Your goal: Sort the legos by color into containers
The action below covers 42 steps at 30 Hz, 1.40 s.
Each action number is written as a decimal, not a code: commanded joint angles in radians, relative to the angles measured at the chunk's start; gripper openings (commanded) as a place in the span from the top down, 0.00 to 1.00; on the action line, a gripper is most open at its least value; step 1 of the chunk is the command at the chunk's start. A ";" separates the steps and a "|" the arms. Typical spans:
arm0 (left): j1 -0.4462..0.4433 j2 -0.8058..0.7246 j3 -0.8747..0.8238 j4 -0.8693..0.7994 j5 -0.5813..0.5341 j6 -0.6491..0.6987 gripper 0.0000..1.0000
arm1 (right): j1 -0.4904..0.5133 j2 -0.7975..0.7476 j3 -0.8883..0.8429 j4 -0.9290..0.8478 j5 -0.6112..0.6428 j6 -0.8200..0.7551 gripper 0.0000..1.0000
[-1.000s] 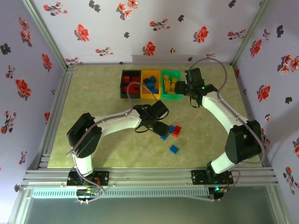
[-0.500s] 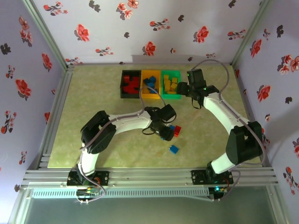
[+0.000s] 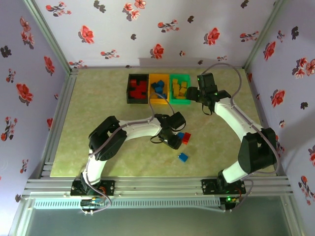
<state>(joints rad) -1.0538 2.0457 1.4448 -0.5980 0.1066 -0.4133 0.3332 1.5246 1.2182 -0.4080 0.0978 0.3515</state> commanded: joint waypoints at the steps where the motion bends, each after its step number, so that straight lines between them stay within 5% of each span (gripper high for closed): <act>1: -0.008 0.031 0.023 0.001 0.016 -0.017 0.52 | -0.009 -0.039 -0.019 0.013 0.005 0.017 0.34; 18: 0.097 -0.035 0.130 -0.090 -0.067 0.019 0.62 | -0.016 -0.090 -0.077 0.006 0.020 0.010 0.34; 30: 0.313 0.020 0.455 -0.163 -0.165 0.117 0.62 | -0.016 -0.134 -0.143 0.006 0.001 0.018 0.34; 38: 0.422 0.224 0.762 -0.166 -0.190 0.137 0.61 | -0.007 -0.148 -0.183 0.009 -0.036 0.025 0.34; 42: 0.458 0.337 0.934 -0.198 -0.189 0.137 0.33 | 0.020 -0.150 -0.197 -0.004 -0.036 0.020 0.34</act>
<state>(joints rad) -0.6132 2.3196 2.2879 -0.7418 -0.0681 -0.2928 0.3355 1.3998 1.0389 -0.4084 0.0738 0.3599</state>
